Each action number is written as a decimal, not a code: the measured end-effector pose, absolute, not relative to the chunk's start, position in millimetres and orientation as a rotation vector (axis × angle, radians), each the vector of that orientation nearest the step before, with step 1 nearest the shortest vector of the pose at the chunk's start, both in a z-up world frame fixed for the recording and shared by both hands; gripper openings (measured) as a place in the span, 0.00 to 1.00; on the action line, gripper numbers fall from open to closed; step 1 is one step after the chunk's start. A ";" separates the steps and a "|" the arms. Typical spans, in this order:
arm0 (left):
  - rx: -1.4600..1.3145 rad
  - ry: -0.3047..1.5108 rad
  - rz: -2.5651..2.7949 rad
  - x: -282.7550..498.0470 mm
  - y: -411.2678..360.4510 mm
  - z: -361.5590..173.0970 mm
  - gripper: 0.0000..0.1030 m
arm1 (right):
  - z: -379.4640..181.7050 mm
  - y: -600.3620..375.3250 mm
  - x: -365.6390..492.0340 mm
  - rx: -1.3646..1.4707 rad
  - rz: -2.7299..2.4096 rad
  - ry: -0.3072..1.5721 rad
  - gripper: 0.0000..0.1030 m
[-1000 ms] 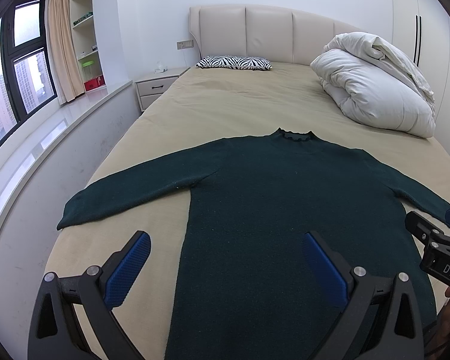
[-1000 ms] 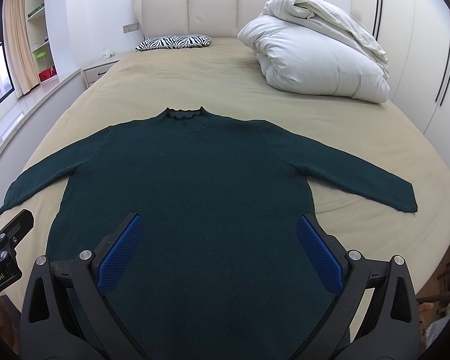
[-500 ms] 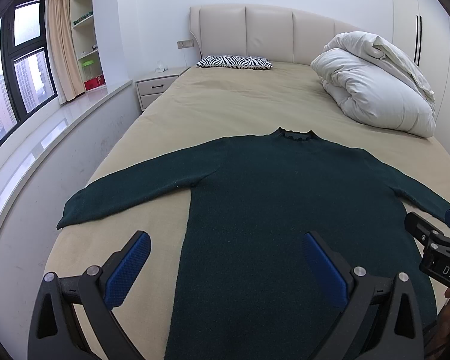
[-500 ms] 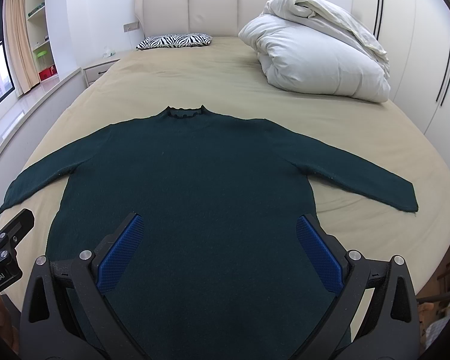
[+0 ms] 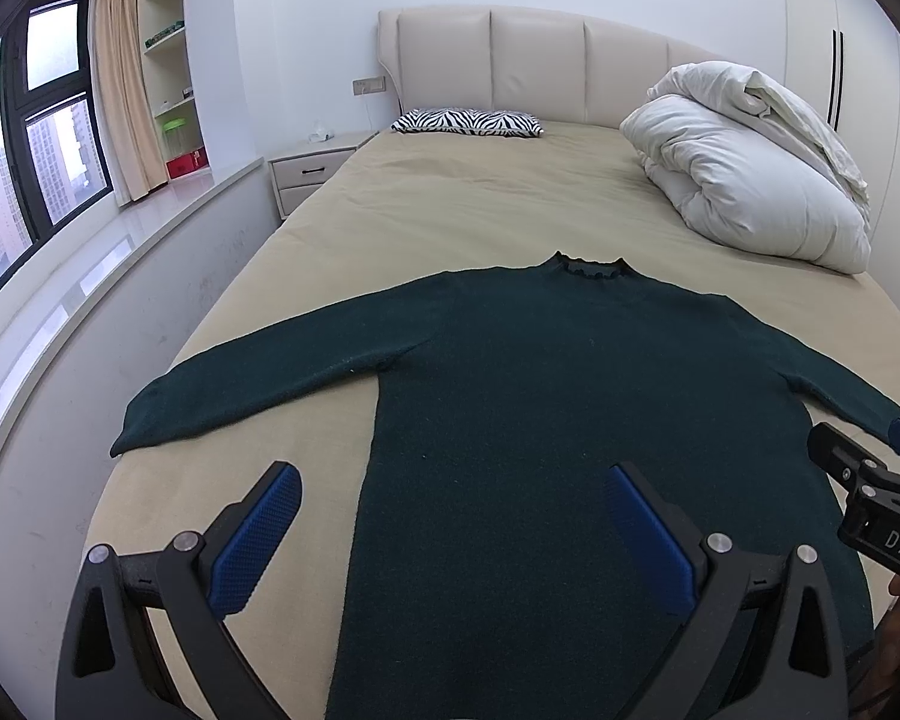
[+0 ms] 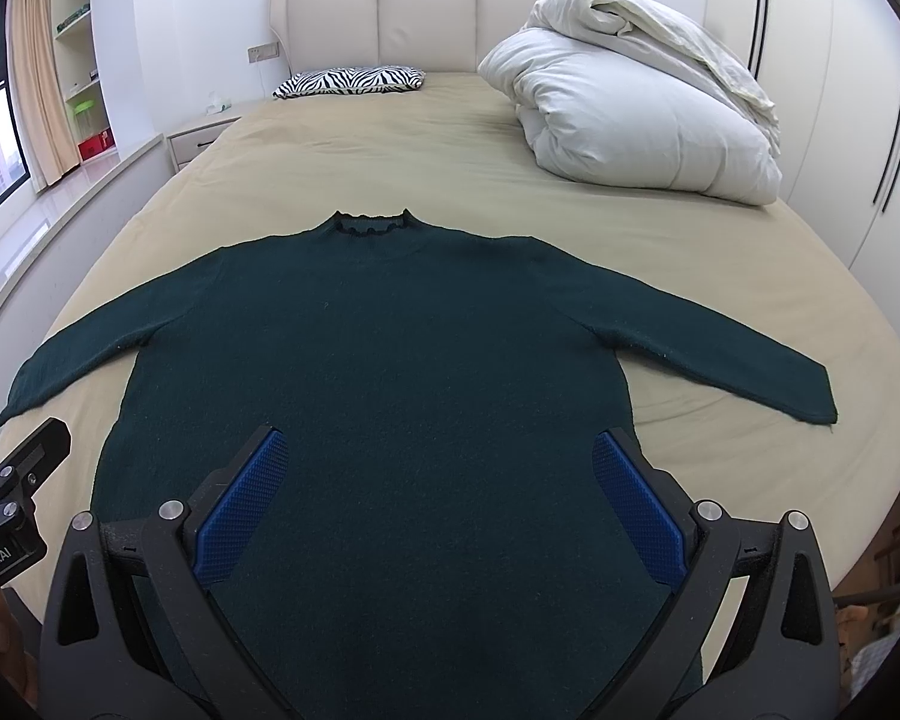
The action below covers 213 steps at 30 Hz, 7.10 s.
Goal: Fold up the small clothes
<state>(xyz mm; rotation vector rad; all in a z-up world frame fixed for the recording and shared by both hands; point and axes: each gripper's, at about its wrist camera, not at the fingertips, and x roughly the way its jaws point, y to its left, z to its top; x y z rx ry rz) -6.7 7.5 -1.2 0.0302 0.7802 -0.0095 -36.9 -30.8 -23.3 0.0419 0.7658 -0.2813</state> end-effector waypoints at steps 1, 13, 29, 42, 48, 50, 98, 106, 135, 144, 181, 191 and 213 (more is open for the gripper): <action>0.029 0.781 -0.010 -6.6 7.8 -1.9 1.00 | -23.2 -31.2 -36.8 0.042 -0.281 0.767 1.00; -0.028 0.817 -0.051 -3.5 8.7 -23.8 1.00 | -36.8 -65.0 -35.7 0.102 -0.296 0.764 1.00; -0.148 0.940 -0.191 42.7 -22.1 -68.4 1.00 | -141.3 -473.2 -142.9 1.104 -0.609 0.529 0.84; -0.183 0.923 -0.203 76.3 -21.9 -68.8 1.00 | -167.2 -547.1 -133.5 1.197 -0.601 0.453 0.33; -0.307 0.937 -0.248 93.5 1.3 -74.9 0.92 | -106.4 -505.6 -82.8 0.984 -0.569 0.486 0.07; -0.339 0.930 -0.270 98.7 5.8 -74.6 0.91 | -77.1 -472.5 -53.6 0.872 -0.494 0.502 0.07; -0.376 0.910 -0.340 231.2 -23.2 -80.4 0.08 | -179.6 -336.1 34.7 1.251 -0.034 0.646 0.69; -0.370 0.988 -0.280 238.7 -18.0 -135.7 0.08 | -186.6 -372.9 18.5 1.271 -0.062 0.574 0.48; -0.295 0.936 -0.293 241.3 -29.3 -137.7 0.08 | -120.2 -366.4 126.5 0.490 -0.317 0.769 0.05; -0.308 0.914 -0.312 241.1 -24.5 -149.7 0.11 | -143.0 -372.8 107.0 0.538 -0.345 0.775 0.04; -0.354 0.880 -0.250 195.4 4.4 -120.4 0.49 | -148.0 -322.0 87.0 0.433 -0.218 0.778 0.26; -0.783 0.733 0.040 87.7 226.2 -113.7 0.75 | -68.7 -231.3 1.9 0.397 -0.122 0.515 0.85; -1.594 0.442 0.310 75.3 398.0 -200.0 0.30 | -77.9 -97.4 -6.1 0.469 0.094 0.644 0.81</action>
